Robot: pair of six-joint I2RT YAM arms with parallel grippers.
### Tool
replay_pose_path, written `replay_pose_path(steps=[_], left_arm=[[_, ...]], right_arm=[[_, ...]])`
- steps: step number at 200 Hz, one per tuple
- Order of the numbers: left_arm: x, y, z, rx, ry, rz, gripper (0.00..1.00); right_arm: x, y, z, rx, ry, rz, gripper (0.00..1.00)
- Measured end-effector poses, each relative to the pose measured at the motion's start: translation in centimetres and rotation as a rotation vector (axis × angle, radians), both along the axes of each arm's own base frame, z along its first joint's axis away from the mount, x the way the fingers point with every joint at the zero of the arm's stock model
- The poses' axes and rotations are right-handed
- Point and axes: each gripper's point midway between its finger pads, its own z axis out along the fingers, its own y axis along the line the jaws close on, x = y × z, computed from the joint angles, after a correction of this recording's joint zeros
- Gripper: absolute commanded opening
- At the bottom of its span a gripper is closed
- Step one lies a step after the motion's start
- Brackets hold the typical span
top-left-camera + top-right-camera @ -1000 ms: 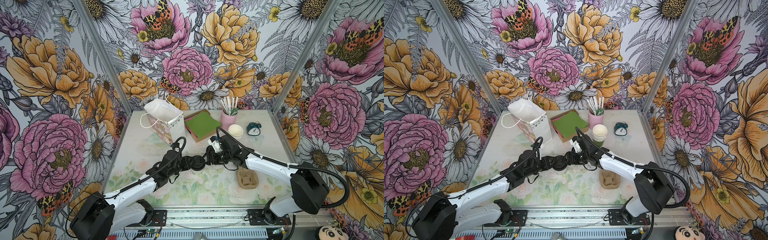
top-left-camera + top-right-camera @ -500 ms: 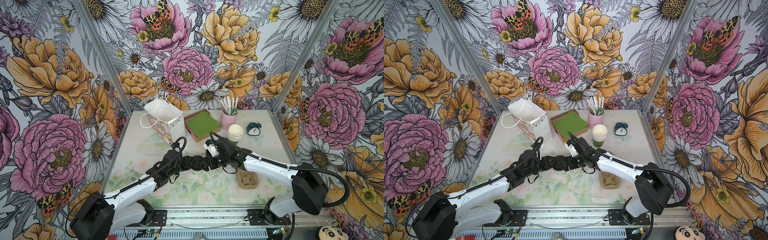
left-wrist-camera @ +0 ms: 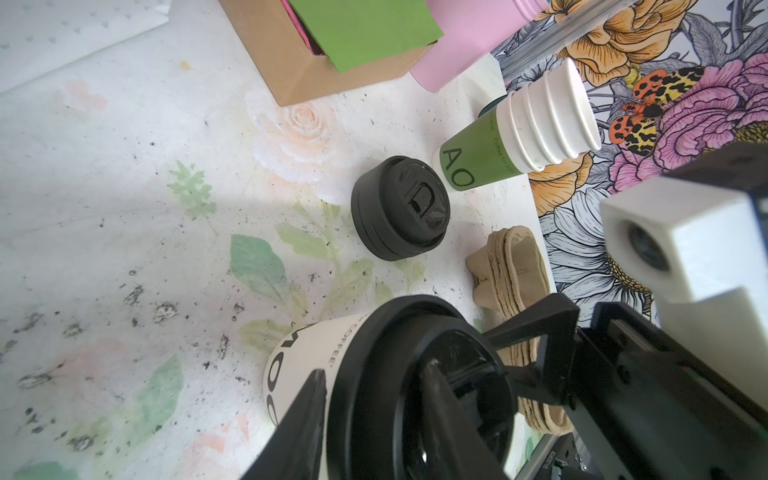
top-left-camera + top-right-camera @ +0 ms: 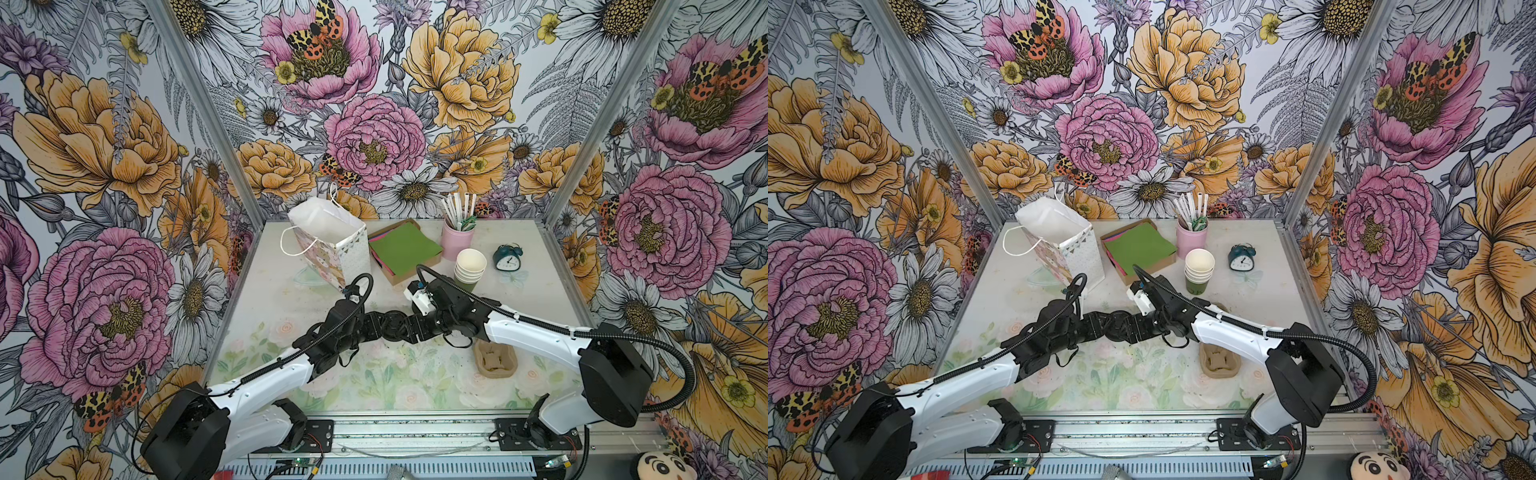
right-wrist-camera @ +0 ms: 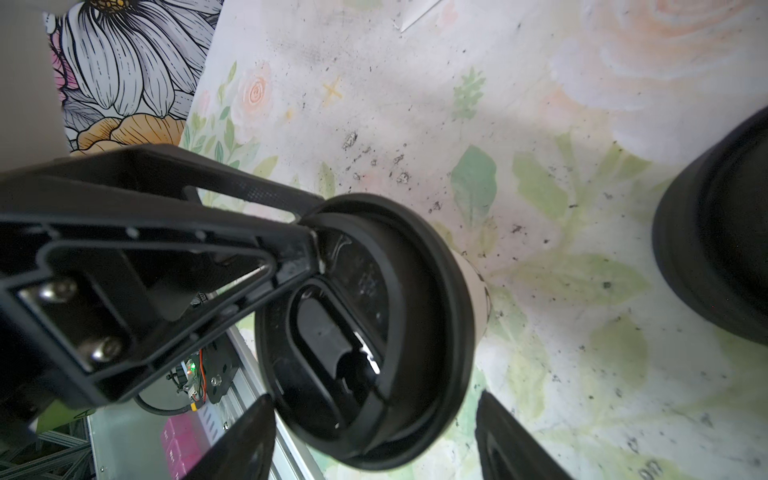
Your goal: Pack the takeout coffee
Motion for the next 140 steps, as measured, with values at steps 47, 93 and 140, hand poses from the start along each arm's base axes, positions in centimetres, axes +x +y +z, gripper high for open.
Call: replay_pose_path(steps=[47, 93, 140], left_arm=[[0.0, 0.0, 0.0, 0.001, 0.0, 0.001, 0.39], [0.1, 0.0, 0.0, 0.002, 0.002, 0.0, 0.39], [0.2, -0.2, 0.1, 0.008, 0.007, -0.001, 0.39]], right_arm=[[0.0, 0.2, 0.0, 0.014, -0.001, 0.008, 0.75], [0.0, -1.1, 0.5, -0.015, 0.001, -0.026, 0.86], [3.2, -2.9, 6.4, 0.069, -0.094, -0.138, 0.79]])
